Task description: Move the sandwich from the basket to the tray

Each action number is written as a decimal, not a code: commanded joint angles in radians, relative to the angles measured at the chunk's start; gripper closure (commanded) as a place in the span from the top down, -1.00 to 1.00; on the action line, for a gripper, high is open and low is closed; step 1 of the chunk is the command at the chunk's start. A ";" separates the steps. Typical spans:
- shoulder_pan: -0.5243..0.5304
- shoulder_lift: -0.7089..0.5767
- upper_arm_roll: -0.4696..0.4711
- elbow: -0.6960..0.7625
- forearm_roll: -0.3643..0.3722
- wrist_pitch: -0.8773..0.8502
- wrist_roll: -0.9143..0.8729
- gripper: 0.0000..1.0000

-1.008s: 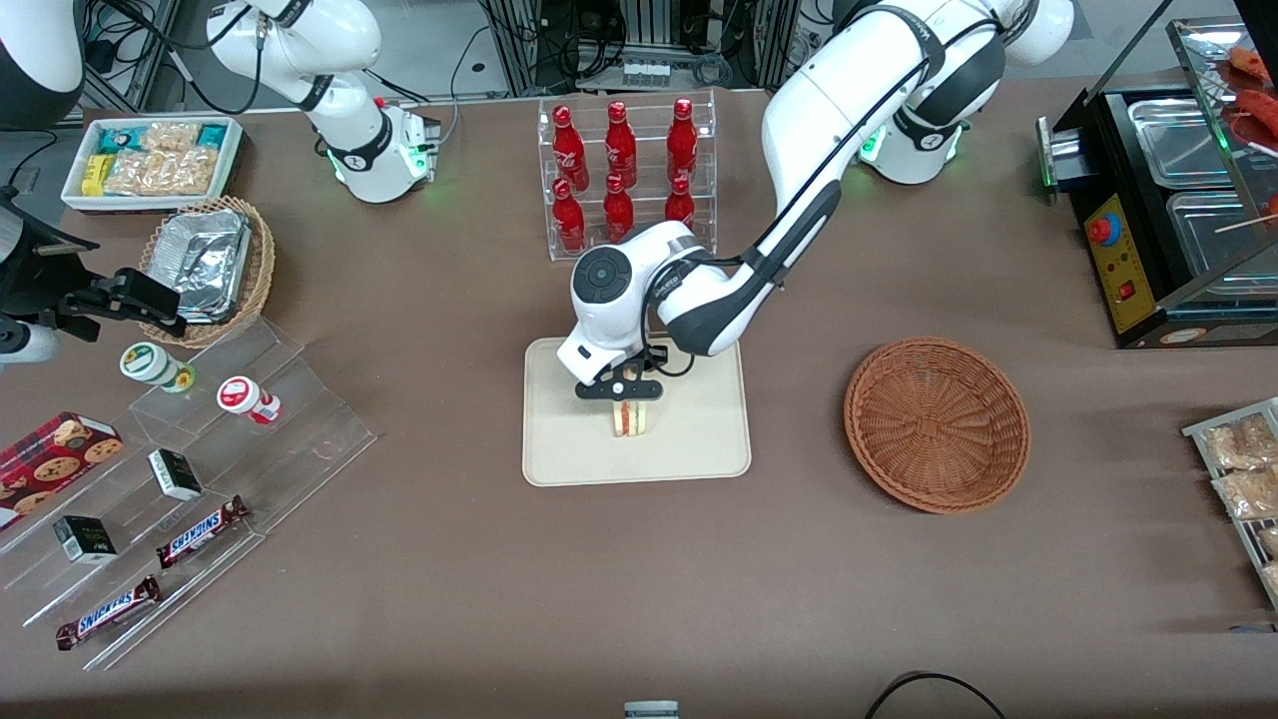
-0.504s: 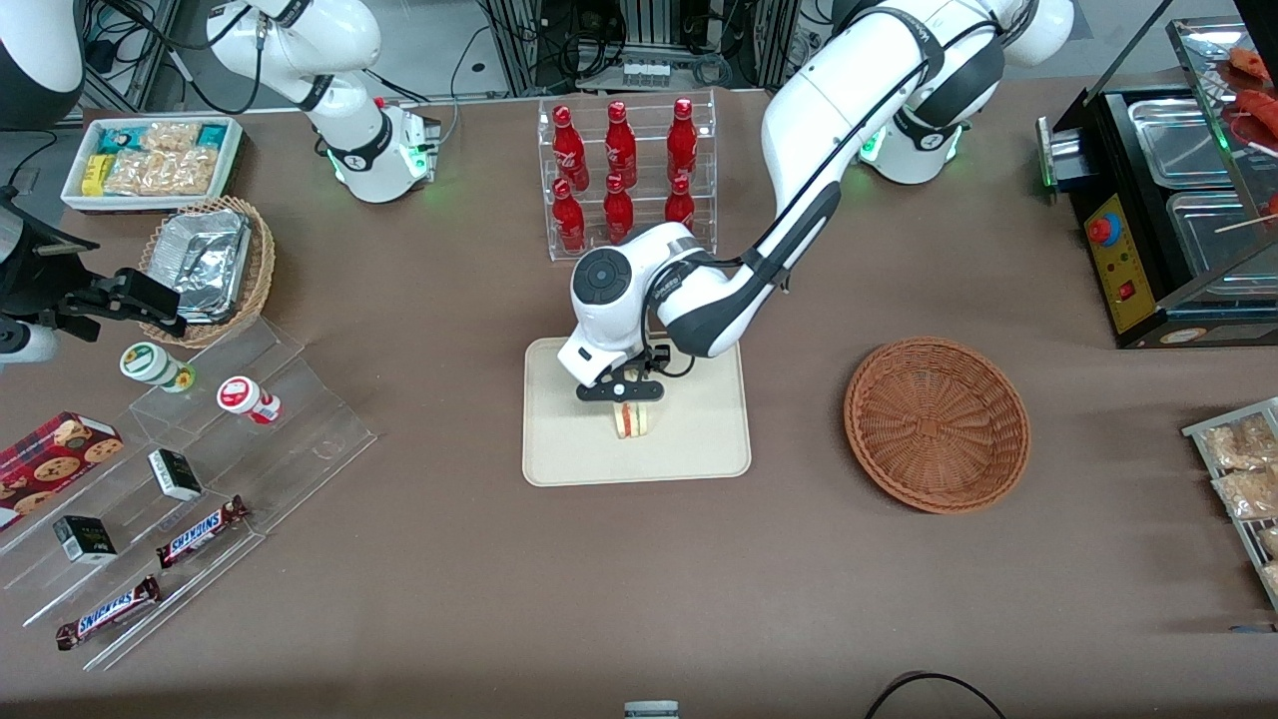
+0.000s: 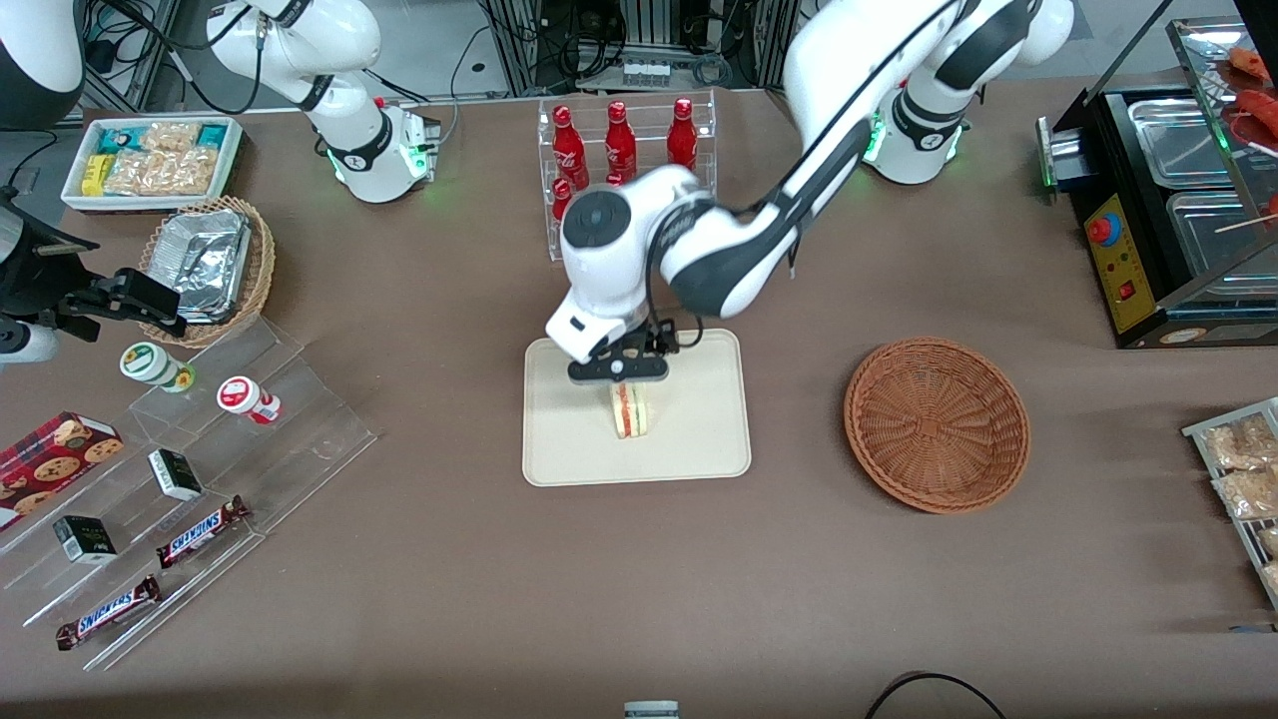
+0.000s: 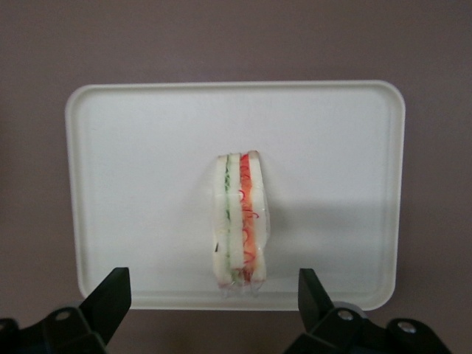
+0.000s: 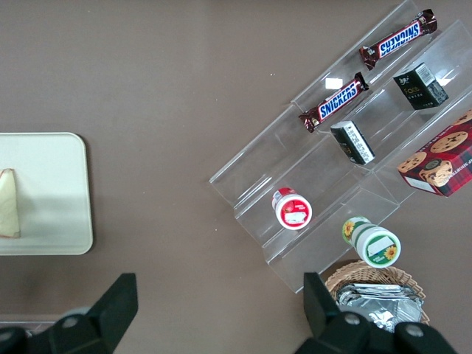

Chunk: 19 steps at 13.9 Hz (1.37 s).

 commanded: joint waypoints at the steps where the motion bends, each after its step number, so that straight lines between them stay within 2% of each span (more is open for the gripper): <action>1: 0.072 -0.135 0.006 -0.037 0.007 -0.112 -0.003 1.00; 3: 0.125 -0.199 0.001 -0.038 -0.002 -0.182 0.057 1.00; 7: 0.272 -0.325 0.004 -0.043 -0.116 -0.295 0.275 1.00; 12: 0.486 -0.500 0.004 -0.162 -0.212 -0.380 0.581 1.00; 17: 0.635 -0.597 0.012 -0.225 -0.229 -0.447 0.812 1.00; 19: 0.610 -0.629 0.129 -0.230 -0.231 -0.479 0.931 1.00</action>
